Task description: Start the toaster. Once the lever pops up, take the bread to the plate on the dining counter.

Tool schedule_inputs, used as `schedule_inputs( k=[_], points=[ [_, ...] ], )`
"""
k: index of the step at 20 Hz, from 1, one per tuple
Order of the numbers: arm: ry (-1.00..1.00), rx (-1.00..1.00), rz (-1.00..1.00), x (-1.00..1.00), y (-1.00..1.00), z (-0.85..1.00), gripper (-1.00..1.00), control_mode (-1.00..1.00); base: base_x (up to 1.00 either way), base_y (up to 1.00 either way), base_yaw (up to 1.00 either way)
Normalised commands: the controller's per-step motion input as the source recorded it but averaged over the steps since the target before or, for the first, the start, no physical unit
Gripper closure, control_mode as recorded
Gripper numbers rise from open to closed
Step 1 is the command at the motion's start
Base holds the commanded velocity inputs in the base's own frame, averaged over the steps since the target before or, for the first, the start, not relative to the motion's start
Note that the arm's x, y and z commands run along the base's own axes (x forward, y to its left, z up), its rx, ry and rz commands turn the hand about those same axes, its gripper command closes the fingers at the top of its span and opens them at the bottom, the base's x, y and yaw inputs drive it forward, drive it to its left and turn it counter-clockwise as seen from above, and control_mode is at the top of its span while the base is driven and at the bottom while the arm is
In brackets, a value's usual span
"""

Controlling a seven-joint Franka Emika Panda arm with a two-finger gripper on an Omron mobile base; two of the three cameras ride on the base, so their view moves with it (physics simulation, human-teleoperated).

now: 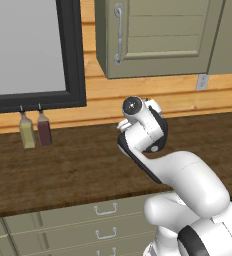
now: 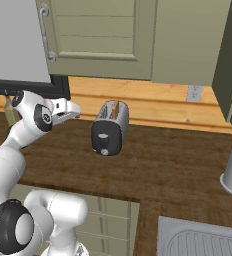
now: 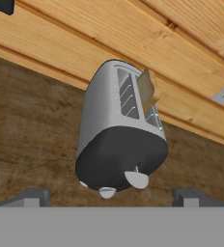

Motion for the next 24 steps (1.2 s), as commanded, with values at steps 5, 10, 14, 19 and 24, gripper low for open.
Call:
schedule_inputs(
  k=[5,10,14,19,24],
  points=[
    [0.00,0.00,0.00,0.00,0.00,0.00,-1.00,-1.00,0.00,0.00,0.00],
    [0.00,0.00,0.00,0.00,0.00,0.00,-1.00,-1.00,0.00,0.00,0.00],
    [0.00,0.00,0.00,0.00,0.00,0.00,-1.00,-1.00,0.00,0.00,0.00],
    [0.00,0.00,0.00,0.00,0.00,0.00,-1.00,-1.00,0.00,0.00,0.00],
    [0.00,0.00,0.00,0.00,0.00,0.00,-1.00,-1.00,0.00,0.00,0.00]
  ],
)
